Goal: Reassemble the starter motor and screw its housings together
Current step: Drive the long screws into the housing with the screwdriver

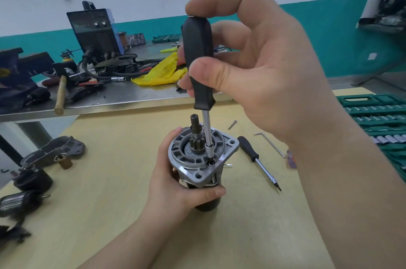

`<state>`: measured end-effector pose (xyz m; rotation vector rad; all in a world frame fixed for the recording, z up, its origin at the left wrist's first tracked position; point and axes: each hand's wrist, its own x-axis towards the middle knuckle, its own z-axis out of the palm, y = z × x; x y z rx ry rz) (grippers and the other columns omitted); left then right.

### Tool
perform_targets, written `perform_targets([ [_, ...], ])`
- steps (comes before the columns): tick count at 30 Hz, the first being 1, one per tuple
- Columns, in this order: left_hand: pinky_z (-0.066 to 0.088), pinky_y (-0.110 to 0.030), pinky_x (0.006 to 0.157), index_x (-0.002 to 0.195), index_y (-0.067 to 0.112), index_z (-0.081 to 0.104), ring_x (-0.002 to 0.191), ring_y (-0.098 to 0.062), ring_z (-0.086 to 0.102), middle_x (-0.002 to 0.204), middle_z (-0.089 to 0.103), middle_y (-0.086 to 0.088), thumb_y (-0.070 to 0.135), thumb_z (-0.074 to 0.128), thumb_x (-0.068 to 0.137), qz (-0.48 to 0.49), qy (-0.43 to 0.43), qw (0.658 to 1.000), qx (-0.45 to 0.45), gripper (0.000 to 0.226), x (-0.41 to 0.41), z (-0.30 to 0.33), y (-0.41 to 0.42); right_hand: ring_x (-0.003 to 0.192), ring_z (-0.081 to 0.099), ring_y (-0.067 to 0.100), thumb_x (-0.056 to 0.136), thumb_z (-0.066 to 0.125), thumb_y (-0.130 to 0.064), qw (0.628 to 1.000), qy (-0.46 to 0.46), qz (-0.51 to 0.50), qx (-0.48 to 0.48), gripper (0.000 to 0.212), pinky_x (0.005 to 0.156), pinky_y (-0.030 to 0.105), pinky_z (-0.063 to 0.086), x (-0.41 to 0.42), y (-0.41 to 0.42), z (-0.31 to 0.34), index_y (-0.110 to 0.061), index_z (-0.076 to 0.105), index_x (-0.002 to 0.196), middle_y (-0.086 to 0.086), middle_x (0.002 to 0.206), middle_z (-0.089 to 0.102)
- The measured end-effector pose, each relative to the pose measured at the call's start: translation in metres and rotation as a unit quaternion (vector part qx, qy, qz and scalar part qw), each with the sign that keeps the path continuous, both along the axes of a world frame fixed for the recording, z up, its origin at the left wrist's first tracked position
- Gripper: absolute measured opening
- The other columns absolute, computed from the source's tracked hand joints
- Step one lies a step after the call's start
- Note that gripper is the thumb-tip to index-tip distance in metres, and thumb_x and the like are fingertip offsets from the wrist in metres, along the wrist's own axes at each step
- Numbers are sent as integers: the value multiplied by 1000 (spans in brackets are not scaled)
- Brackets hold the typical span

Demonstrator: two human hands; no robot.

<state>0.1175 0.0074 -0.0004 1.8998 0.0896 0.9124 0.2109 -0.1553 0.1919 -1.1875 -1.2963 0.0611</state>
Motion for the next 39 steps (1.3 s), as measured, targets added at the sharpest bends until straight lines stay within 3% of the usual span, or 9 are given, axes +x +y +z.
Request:
perform_targets([
  [6, 52, -13, 97, 147, 58, 45, 134, -6, 62, 146, 61, 17, 43, 103, 44, 4, 1, 1000, -12, 119, 1, -1, 1, 73, 67, 16, 86, 85, -26, 963, -118, -237, 46, 41, 67, 36, 61, -12, 13, -8, -23, 61, 119, -12, 81, 62],
  [14, 50, -8, 97, 149, 49, 45, 133, -2, 61, 147, 61, 19, 36, 103, 44, 2, 4, 1000, 11, 121, 0, -2, 1, 90, 78, 30, 103, 56, 8, 999, 7, 39, -7, 32, 81, 36, 65, -1, 3, -1, -16, 55, 124, 15, 113, 73],
  [17, 51, -10, 98, 150, 48, 45, 134, -5, 62, 147, 61, 17, 35, 102, 44, 2, 3, 1000, 2, 121, 1, -3, 2, 80, 76, 28, 95, 70, 2, 1000, -18, -8, 14, 33, 73, 39, 67, -6, 3, -1, -19, 60, 118, 4, 96, 73],
  [22, 51, -10, 97, 148, 55, 44, 131, -2, 62, 144, 62, 21, 38, 102, 44, 11, 2, 1000, 14, 120, 0, -3, 0, 75, 63, 9, 88, 83, -28, 960, -130, -247, 31, 39, 72, 39, 60, -11, 14, -8, -23, 62, 121, -17, 87, 60],
  [26, 51, -9, 96, 148, 56, 44, 131, -1, 62, 144, 61, 22, 39, 102, 44, 16, 5, 1000, 7, 120, 1, -3, 1, 81, 63, 2, 97, 76, -21, 976, -122, -179, 38, 38, 76, 21, 54, -8, 13, -8, -19, 63, 133, -27, 86, 55],
  [29, 54, -14, 96, 152, 50, 44, 133, -4, 62, 146, 61, 19, 37, 102, 45, 9, 9, 1000, -10, 122, 2, -4, 5, 92, 66, 6, 108, 58, -16, 996, -70, -57, 24, 26, 87, 32, 60, -5, 10, -6, -14, 61, 133, -19, 97, 63],
  [33, 56, -19, 96, 154, 46, 43, 134, -7, 61, 148, 61, 15, 37, 103, 45, 6, 13, 1000, -11, 125, 2, -6, 5, 95, 75, 33, 109, 47, -1, 999, -2, 48, 2, 32, 85, 40, 64, 0, 4, -5, -11, 54, 138, 18, 111, 70],
  [36, 51, -11, 97, 152, 48, 44, 133, -4, 62, 146, 62, 18, 37, 103, 44, 9, 15, 1000, -10, 123, 1, -5, 4, 80, 75, 36, 101, 65, -1, 1000, -3, 18, 11, 33, 78, 39, 65, -2, 5, -4, -12, 57, 131, 25, 97, 69],
  [39, 51, -11, 96, 150, 52, 44, 132, -2, 62, 145, 62, 21, 37, 102, 45, 10, 14, 1000, -14, 121, 2, -4, 4, 70, 67, 29, 91, 83, -18, 986, -63, -140, 59, 37, 69, 44, 62, -7, 12, -8, -16, 62, 122, 18, 82, 67],
])
